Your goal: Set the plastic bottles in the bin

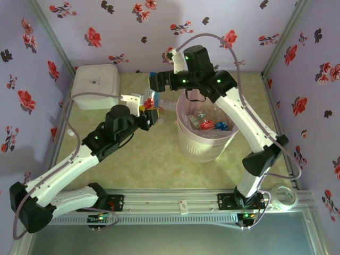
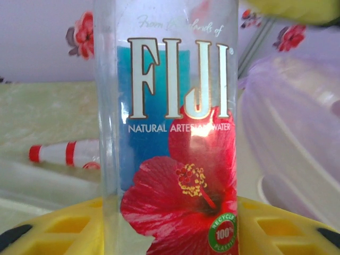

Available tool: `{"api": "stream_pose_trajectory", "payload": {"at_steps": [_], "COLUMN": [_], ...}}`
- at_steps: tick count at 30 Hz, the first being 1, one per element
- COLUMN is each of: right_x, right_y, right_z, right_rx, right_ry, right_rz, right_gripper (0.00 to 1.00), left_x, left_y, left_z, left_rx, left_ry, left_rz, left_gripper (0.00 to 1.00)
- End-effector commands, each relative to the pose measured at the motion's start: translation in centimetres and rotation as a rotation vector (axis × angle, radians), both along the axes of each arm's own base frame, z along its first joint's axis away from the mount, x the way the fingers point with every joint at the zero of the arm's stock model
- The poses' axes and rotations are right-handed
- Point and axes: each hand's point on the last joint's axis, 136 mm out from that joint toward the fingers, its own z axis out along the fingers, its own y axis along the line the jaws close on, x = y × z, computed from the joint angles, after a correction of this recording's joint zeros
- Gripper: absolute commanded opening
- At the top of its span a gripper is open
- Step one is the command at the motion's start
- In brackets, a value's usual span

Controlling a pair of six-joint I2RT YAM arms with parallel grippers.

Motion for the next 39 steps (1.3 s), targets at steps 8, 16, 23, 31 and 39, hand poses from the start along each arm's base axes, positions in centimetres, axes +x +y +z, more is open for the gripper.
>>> {"api": "stream_pose_trajectory", "payload": {"at_steps": [8,16,23,31,39], "right_x": [-0.5,-1.5,-1.7,-0.9,1.4], "right_y": [2.1,2.3,1.8,-0.9,-7.9], "right_z": [-1.2,-1.0,0.7,4.5,7.1], "right_rx": [0.032,0.056,0.068,0.063,0.038], "right_ry": [0.086,0.103,0.044,-0.103,-0.191], "right_rz": [0.068,0.094,0.087,-0.008,-0.226], "right_gripper": [0.82,0.61,0.53,0.52,0.51], "left_x": [-0.2,0.5,0.6,0.5,0.9], "left_y": [-0.4,-0.7,-0.7,-0.2,2.1], "left_z": [3.3,3.3,3.4,2.1,-2.7], "left_rx": [-0.075,-0.07,-0.075,-0.057,-0.059], "left_ry": [-0.13,-0.136,-0.136,-0.104,0.051], "left_rz": [-0.038,-0.025,-0.017,0.002,0.137], "left_gripper": [0.1,0.11,0.51,1.0,1.0]}}
